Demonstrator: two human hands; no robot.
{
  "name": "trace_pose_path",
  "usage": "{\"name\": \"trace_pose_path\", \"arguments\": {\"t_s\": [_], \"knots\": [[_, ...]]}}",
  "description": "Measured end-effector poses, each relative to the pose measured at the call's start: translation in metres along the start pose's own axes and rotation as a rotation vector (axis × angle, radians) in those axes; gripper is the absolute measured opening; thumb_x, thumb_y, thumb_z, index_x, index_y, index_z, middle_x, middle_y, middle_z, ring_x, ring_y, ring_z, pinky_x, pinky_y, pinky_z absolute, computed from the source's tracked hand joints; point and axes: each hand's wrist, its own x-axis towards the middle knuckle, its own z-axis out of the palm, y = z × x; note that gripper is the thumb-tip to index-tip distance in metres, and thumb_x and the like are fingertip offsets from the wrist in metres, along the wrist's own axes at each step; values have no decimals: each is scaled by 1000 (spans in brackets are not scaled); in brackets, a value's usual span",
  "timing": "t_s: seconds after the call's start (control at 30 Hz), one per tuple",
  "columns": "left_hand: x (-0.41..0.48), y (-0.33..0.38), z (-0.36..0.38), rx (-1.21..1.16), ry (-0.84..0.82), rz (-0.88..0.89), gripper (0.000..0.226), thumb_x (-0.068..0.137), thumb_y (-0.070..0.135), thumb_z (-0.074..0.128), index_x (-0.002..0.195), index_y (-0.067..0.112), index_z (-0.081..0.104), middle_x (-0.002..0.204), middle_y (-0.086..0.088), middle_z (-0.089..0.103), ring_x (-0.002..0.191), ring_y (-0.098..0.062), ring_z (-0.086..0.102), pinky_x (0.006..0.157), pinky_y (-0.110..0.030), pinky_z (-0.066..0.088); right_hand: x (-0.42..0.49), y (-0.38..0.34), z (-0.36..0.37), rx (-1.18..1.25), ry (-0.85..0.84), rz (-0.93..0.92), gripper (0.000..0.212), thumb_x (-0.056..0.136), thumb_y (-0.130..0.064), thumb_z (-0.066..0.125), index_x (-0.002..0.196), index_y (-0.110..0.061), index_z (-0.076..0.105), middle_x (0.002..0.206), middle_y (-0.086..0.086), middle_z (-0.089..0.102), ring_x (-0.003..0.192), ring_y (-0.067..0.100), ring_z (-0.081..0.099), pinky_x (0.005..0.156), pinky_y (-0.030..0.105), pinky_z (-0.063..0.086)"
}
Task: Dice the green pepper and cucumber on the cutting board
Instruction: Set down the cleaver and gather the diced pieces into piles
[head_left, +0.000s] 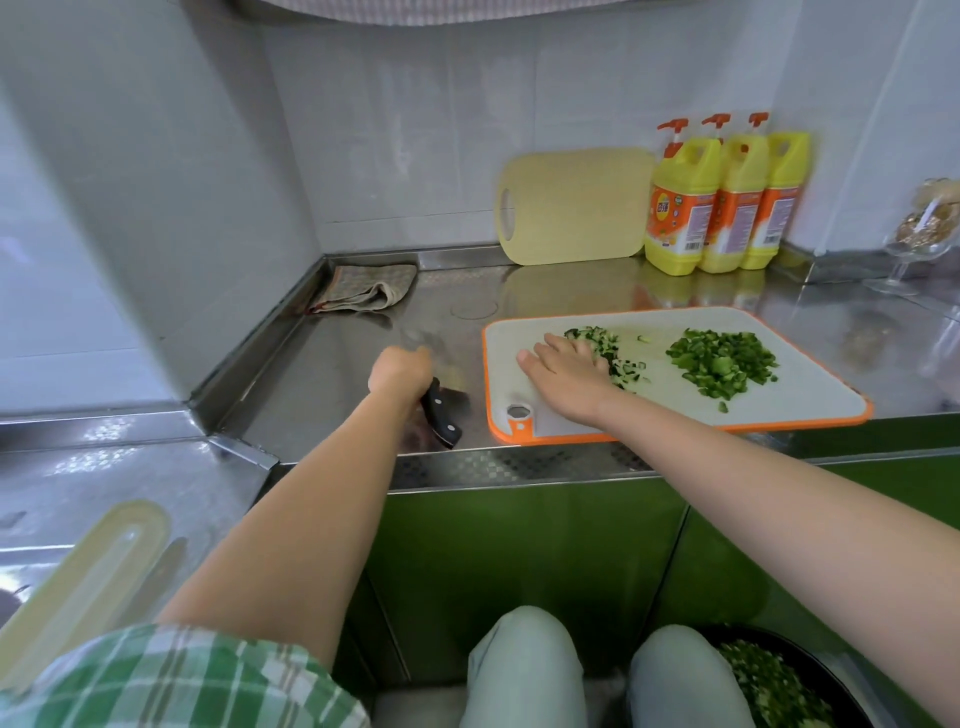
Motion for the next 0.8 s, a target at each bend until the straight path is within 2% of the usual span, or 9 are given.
{"name": "trace_pose_path", "arguments": {"t_s": [0.13,0.27,0.33,0.37,0.43,0.53,0.63,0.7,0.8], "knots": [[4,-11,-7,190,-46,-4,19,89,16,49,79,2,59,66,-8,58,73,-34,67,74,-34,54,0,-2,4,-28,-6,-5,58,103,-45,19,149,-13,34,161,4,14,146,24,8,113,44,12],[7,-7,-11,450,-108,38,16,85,13,46,75,6,57,59,-10,63,59,-29,68,63,-25,52,0,6,-2,-35,16,0,56,103,-43,20,146,-11,37,159,5,20,143,26,14,110,41,17],[11,-5,-12,545,-137,27,16,84,13,47,77,5,60,59,-10,66,48,-25,65,51,-22,50,0,12,-6,-40,31,5,54,104,-41,21,144,-11,39,157,6,24,141,27,18,109,42,19],[13,-4,-12,603,-131,36,16,84,15,50,78,5,61,62,-10,67,48,-24,65,47,-22,47,1,15,-7,-40,43,11,54,103,-41,22,144,-11,40,156,6,25,140,28,20,108,42,20],[14,-2,-12,756,-99,102,16,83,22,57,81,7,63,70,-8,67,59,-23,63,47,-24,41,2,22,-10,-38,66,25,52,103,-40,23,143,-12,42,154,7,30,138,29,24,106,42,23],[12,0,-9,903,-58,164,19,83,27,64,84,9,59,82,-7,59,75,-25,56,59,-29,43,2,31,-14,-19,77,34,48,103,-38,26,135,-10,48,143,8,41,131,30,31,101,40,27],[9,3,-3,972,12,169,20,84,22,64,100,11,62,102,-10,61,93,-27,59,66,-30,44,2,41,-19,33,107,42,44,103,-35,29,128,-7,53,138,10,45,131,32,34,100,40,29],[7,9,5,965,92,247,23,86,15,58,108,8,61,110,-12,63,103,-31,60,71,-33,44,2,52,-24,96,135,56,46,104,-33,29,135,-5,49,148,13,38,138,33,28,108,40,26],[5,23,29,758,149,489,26,92,19,50,112,3,58,113,-20,61,107,-38,57,78,-37,43,5,71,-30,206,173,72,52,105,-31,28,146,0,35,155,17,27,145,27,20,117,37,17]]}}
